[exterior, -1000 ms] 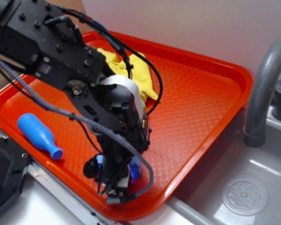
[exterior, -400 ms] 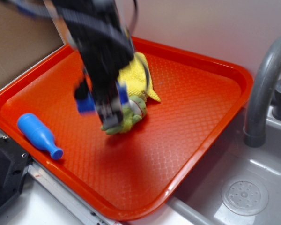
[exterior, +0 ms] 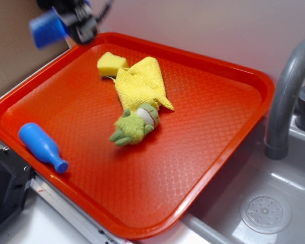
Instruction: Grab the blue sponge.
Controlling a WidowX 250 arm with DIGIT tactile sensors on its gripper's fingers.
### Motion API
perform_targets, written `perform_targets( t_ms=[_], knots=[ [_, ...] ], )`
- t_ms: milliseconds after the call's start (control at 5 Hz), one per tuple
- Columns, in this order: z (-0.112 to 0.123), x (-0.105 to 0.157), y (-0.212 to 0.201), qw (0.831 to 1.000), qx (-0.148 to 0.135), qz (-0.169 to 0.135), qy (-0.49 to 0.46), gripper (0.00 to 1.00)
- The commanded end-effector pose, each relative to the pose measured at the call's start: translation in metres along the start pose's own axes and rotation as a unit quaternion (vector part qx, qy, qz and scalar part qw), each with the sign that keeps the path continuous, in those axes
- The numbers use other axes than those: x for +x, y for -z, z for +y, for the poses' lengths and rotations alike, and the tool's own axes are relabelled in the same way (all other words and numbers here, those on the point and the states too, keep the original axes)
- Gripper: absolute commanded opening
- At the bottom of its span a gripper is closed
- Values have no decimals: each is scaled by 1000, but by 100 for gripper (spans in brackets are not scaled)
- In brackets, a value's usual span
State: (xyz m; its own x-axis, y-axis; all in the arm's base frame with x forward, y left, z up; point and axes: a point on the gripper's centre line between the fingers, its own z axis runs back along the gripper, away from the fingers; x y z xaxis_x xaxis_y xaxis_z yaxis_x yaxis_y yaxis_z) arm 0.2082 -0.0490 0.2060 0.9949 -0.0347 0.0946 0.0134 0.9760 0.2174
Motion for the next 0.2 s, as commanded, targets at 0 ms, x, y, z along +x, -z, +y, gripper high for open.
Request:
perform_targets(
  t_ms=[0],
  knots=[
    [17, -19, -24, 989, -21, -53, -138, 0]
  ],
)
